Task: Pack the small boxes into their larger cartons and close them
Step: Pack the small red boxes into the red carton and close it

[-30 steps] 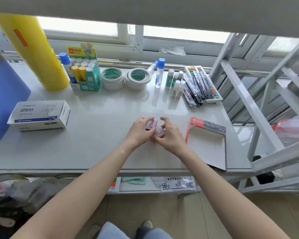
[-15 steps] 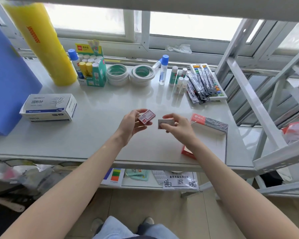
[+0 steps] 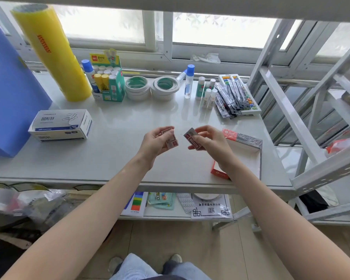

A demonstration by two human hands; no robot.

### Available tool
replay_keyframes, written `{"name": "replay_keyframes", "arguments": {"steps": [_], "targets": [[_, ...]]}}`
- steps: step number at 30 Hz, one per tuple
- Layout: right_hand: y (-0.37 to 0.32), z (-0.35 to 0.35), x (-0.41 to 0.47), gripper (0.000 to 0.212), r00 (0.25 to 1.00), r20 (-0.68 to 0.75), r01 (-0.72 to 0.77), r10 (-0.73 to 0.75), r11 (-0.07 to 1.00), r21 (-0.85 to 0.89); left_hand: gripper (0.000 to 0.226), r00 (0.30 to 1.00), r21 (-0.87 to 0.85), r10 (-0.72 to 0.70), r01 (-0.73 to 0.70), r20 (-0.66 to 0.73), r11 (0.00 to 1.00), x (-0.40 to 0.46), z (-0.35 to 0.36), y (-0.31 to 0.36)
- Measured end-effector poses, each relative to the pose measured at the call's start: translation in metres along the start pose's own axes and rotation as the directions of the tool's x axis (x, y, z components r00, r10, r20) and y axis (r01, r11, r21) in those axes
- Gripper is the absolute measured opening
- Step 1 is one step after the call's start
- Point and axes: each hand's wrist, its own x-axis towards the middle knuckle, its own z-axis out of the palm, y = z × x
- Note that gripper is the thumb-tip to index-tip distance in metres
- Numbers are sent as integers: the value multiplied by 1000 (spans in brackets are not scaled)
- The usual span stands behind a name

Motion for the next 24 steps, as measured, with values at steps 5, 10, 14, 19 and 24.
{"name": "replay_keyframes", "arguments": {"steps": [5,10,14,19,24], "targets": [[-1,-1,-3,7,995,-66,66,-73,992,-104,7,999,-18,-40,40,-36,999,-5,2,-2],[-1,-6,-6,9,976,-132,162,-172,984,-79,8,999,-126,-51,51,1,991,-9,3,-2],[-9,-9,-13,14,982,-59,180,-178,983,34,16,999,-136,-48,48,8,990,-11,5,-3],[-12,-8,-17,13,984,140,100,-111,991,84,14,998,-137,-37,43,46,990,-13,8,-3],[-8,-2,-12,5,981,134,147,-138,987,-61,16,998,-146,-19,28,60,989,-12,9,-2]]}}
